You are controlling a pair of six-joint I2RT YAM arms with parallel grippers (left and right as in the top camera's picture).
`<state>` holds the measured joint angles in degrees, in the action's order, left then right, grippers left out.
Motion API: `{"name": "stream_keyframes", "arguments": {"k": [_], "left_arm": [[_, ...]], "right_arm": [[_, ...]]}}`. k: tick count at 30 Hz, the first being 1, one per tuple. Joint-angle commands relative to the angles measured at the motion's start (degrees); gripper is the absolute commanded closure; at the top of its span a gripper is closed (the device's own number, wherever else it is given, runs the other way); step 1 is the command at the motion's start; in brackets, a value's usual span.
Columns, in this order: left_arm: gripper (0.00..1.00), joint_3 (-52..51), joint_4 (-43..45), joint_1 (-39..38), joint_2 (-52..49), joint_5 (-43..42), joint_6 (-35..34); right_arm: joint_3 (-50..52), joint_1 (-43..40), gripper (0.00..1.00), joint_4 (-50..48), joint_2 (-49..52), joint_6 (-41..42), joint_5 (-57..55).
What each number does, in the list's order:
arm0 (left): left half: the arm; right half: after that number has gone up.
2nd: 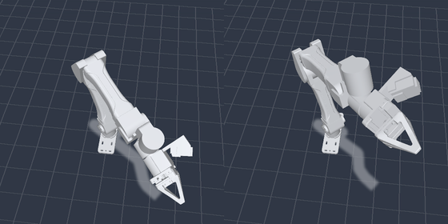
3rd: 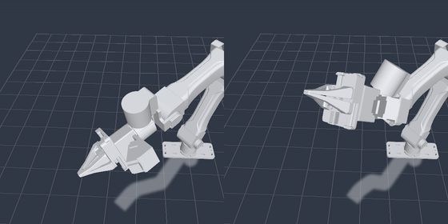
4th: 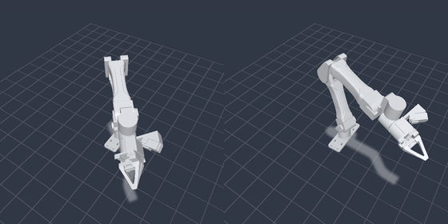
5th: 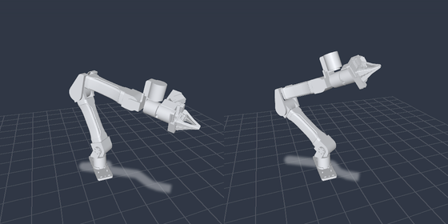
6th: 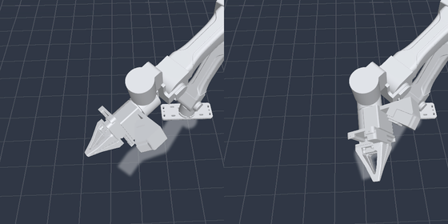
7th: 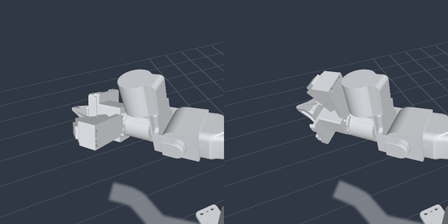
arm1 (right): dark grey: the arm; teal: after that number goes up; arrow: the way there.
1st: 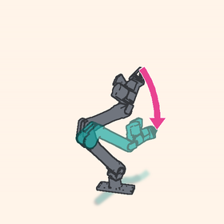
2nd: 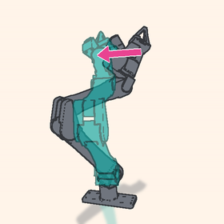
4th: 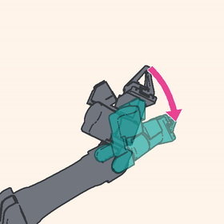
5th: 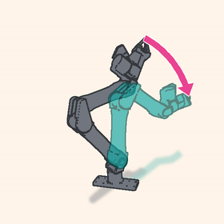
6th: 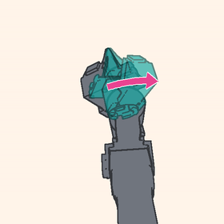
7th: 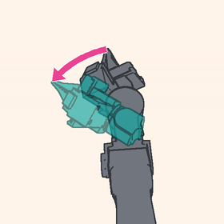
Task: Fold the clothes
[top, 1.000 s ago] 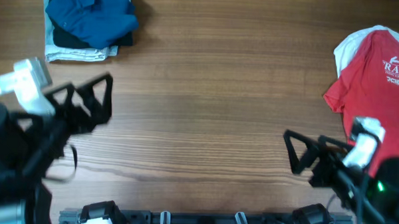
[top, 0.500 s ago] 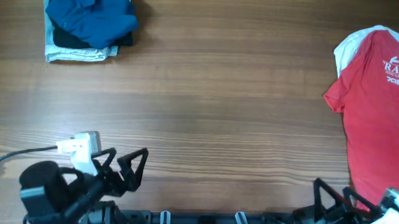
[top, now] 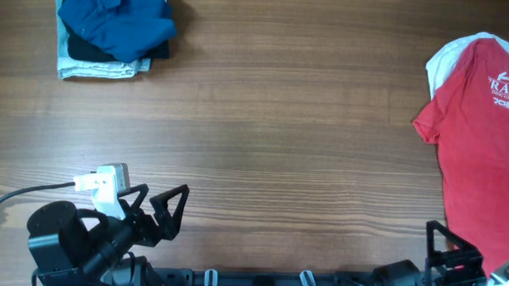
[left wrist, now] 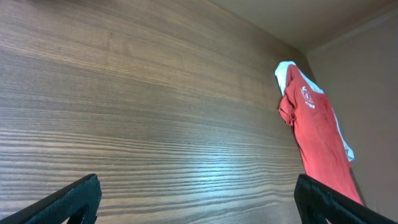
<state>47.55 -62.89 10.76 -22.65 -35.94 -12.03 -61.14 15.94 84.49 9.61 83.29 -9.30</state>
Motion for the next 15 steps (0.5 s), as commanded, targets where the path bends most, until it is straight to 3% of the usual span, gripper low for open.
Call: {"name": "stream_keyframes", "arguments": {"k": [1,3,11,15], "left_arm": [[0.0,-0.3,0.3,-0.2,0.2,-1.1,1.3],[0.0,-0.3,0.3,-0.2,0.2,-1.1,1.3],[0.0,-0.3,0.3,-0.2,0.2,-1.1,1.3],[0.0,-0.3,0.3,-0.2,0.2,-1.1,1.3]], "right_arm": [[0.4,-0.1,0.0,0.9,-0.8,24.5,-1.0],[0.4,-0.1,0.0,0.7,-0.8,35.4,-1.2],[0.4,-0.1,0.0,2.7,-0.9,35.4,-2.9],[3.7,-3.4,0.0,7.3,-1.5,30.2,-4.9]]}}
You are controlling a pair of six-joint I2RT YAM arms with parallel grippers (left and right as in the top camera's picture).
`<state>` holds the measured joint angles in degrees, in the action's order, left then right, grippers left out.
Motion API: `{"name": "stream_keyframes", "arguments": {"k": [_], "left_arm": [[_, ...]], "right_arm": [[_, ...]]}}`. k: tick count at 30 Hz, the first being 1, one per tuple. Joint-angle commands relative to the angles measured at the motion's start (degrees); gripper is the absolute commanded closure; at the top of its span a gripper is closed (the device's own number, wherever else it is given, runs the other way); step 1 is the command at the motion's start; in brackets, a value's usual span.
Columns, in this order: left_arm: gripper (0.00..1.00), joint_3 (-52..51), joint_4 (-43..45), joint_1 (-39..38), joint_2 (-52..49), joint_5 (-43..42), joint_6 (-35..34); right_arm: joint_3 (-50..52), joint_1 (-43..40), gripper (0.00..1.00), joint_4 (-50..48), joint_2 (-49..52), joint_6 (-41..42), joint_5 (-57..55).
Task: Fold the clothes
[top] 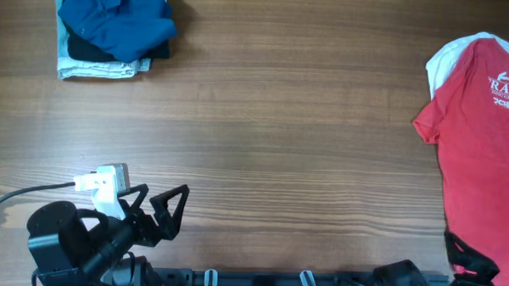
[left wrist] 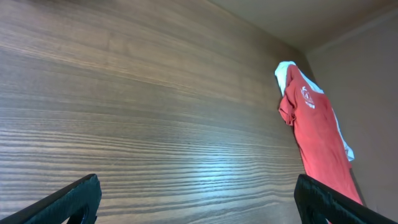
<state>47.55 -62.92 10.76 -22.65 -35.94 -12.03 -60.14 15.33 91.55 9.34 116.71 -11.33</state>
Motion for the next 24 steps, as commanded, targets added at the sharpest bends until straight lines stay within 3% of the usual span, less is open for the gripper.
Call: {"name": "stream_keyframes", "arguments": {"k": [1,3,9,13,19,21,24], "left_arm": [[0.0,-0.3,0.3,-0.2,0.2,-1.1,1.3],[0.0,-0.3,0.3,-0.2,0.2,-1.1,1.3],[0.0,-0.3,0.3,-0.2,0.2,-1.1,1.3],[0.0,-0.3,0.3,-0.2,0.2,-1.1,1.3],[0.0,-0.3,0.3,-0.2,0.2,-1.1,1.3],[0.0,-0.3,0.3,-0.2,0.2,-1.1,1.3],[0.0,-0.3,0.3,-0.2,0.2,-1.1,1.3]], "right_arm": [[4.2,-4.7,0.0,-0.6,-1.5,-4.7,-3.3],[6.1,-6.8,0.0,-6.2,-2.1,-12.0,-5.6],[14.0,-11.3,0.0,-56.8,-2.7,-78.4,-0.1],[17.9,-14.9,0.0,-54.6,-2.7,-89.0,0.2],[33.8,-15.3,0.0,-60.9,-9.2,-86.0,-3.6],[36.5,-15.2,0.0,-64.5,-9.1,-91.7,-0.6],[41.1,-15.3,0.0,-72.7,-9.1,-110.6,10.8]]}}
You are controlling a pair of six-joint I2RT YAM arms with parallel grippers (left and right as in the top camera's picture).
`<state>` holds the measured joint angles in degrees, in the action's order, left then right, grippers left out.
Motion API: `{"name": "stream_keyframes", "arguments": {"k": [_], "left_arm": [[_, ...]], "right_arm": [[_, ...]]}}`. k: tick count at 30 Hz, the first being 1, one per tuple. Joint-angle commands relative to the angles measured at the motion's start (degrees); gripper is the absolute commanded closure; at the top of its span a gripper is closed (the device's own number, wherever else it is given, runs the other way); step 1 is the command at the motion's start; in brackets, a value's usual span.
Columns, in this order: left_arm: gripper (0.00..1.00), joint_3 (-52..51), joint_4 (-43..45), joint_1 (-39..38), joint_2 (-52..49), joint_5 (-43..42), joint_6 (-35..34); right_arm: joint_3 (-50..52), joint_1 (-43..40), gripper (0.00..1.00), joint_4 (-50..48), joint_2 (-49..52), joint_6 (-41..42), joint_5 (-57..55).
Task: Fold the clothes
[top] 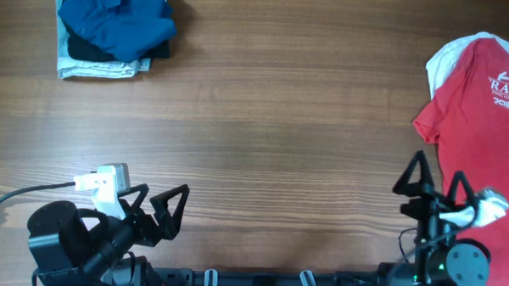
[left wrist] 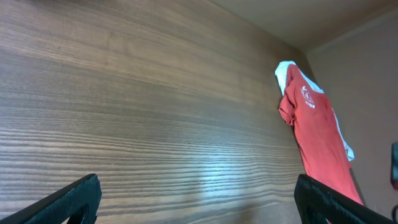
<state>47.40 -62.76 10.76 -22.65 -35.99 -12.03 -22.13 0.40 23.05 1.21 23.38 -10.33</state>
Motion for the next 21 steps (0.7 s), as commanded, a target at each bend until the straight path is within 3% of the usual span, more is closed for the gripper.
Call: {"name": "stream_keyframes", "arguments": {"k": [1,8,13,18,21], "left_arm": [[0.0,-0.2,0.2,-0.2,0.2,-1.0,1.3],[0.0,-0.2,0.2,-0.2,0.2,-1.0,1.3],[0.0,-0.2,0.2,-0.2,0.2,-1.0,1.3],[0.0,-0.2,0.2,-0.2,0.2,-1.0,1.3],[0.0,-0.2,0.2,-0.2,0.2,-1.0,1.3]], "right_arm": [[4.3,-0.3,0.0,-5.5,-1.0,-19.0,10.9],[15.0,-0.3,0.0,-15.1,-1.0,-15.3,10.9],[19.3,-0.3,0.0,-17.9,-1.0,-6.3,6.5],[19.7,-0.3,0.0,-19.5,-1.0,-8.3,6.4],[21.8,-0.3,0.0,-30.4,-1.0,-8.3,6.5]]}}
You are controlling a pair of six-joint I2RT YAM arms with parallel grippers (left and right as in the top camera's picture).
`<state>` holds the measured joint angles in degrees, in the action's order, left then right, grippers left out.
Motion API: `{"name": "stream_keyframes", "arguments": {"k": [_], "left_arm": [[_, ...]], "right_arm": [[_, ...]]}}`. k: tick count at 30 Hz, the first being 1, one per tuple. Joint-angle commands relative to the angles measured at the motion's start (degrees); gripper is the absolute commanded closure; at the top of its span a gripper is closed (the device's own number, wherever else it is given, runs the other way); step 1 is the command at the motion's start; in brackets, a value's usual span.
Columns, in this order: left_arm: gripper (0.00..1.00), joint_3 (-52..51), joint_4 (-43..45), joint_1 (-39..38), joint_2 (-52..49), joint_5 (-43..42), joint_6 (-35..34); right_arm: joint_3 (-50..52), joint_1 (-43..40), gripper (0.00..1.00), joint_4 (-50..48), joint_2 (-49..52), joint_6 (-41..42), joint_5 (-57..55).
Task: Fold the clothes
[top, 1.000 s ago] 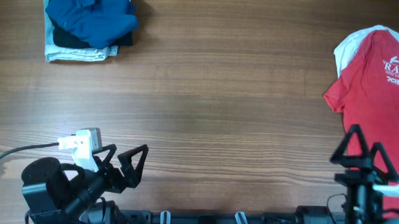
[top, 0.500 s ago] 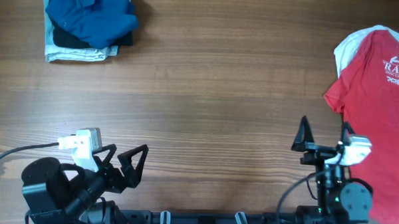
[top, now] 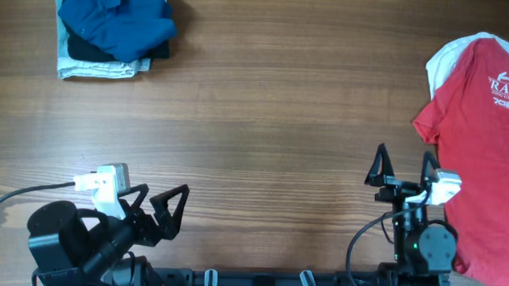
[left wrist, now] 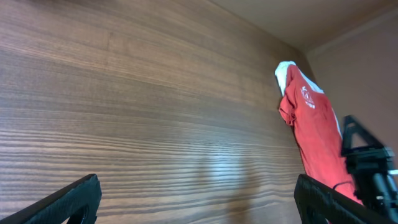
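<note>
A red T-shirt (top: pixel 480 125) with a white print and white sleeve lies spread at the table's right edge; it also shows far right in the left wrist view as the red T-shirt (left wrist: pixel 314 134). My right gripper (top: pixel 404 159) stands open just left of the shirt's lower part, holding nothing, and appears as the right gripper (left wrist: pixel 365 154) in the wrist view. My left gripper (top: pixel 161 201) rests open near the front left, far from the shirt, its fingers (left wrist: pixel 74 198) wide apart over bare wood.
A folded stack of clothes (top: pixel 112 28), blue garment on top of dark and pale ones, sits at the back left corner. Wooden tabletop (top: pixel 272 118) stretches between the stack and the shirt. The arm bases line the front edge.
My right gripper has moved left and a little farther from the front edge, now standing beside the shirt's left border. The left arm and the clothes are unchanged.
The right arm first sat low at the front right corner, barely in view, then lower still. Later it stood open near the shirt's lower left edge, and now it is further left over wood. The left gripper stayed open in place throughout.
</note>
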<state>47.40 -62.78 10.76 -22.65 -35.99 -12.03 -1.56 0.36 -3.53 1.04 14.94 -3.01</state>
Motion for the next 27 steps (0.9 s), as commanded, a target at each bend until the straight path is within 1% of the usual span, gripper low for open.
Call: {"name": "stream_keyframes", "arguments": {"k": [1,3,8,27], "left_arm": [[0.0,-0.2,0.2,-0.2,0.2,-1.0,1.3],[0.0,-0.2,0.2,-0.2,0.2,-1.0,1.3],[0.0,-0.2,0.2,-0.2,0.2,-1.0,1.3],[0.0,-0.2,0.2,-0.2,0.2,-1.0,1.3]], "right_arm": [[1.3,-0.2,0.0,-4.4,-0.9,0.1,-0.8],[1.3,-0.2,0.0,-4.0,-0.9,0.0,-0.8],[1.3,-0.2,0.0,2.8,-0.9,0.2,-0.7],[1.3,-0.2,0.0,2.8,-0.8,0.2,0.5]]}}
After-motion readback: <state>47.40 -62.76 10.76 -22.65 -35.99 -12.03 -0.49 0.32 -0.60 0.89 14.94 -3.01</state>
